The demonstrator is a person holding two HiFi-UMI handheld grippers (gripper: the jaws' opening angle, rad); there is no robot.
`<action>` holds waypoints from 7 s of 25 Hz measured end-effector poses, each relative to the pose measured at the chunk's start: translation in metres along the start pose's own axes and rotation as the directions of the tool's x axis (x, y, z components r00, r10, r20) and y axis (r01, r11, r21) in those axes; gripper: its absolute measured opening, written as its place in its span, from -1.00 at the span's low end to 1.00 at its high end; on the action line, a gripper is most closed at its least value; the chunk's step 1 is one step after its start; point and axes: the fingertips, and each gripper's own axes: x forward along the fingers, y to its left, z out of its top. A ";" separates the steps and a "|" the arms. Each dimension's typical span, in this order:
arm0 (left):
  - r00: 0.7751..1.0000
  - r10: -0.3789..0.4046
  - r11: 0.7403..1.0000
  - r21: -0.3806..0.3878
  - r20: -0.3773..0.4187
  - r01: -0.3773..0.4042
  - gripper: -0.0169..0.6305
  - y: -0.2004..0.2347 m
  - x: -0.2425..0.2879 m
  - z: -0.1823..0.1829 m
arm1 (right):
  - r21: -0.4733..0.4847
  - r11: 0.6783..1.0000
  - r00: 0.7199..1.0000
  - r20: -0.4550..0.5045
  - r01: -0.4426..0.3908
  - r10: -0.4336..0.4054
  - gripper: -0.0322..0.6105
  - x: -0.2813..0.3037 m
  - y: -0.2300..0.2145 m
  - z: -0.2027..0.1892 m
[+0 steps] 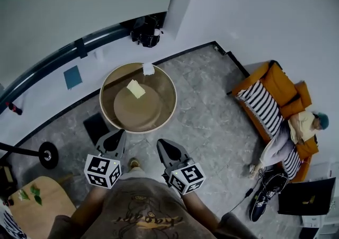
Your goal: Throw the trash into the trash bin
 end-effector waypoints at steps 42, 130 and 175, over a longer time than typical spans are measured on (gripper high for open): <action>0.993 0.118 0.992 -0.044 -0.014 -0.118 -0.89 0.076 0.206 0.080 | 0.000 0.991 0.989 -0.065 -0.131 0.131 -0.84 0.170 -0.172 0.078; 0.971 0.164 0.977 -0.107 -0.175 -0.184 -0.30 0.232 0.389 -0.147 | 0.115 0.986 0.972 -0.192 -0.119 0.139 -0.84 0.371 -0.274 -0.123; 0.844 0.183 0.957 -0.105 -0.504 -0.270 -0.83 0.276 0.478 -0.304 | 0.189 0.978 0.954 -0.265 -0.091 0.140 -0.84 0.383 -0.298 -0.166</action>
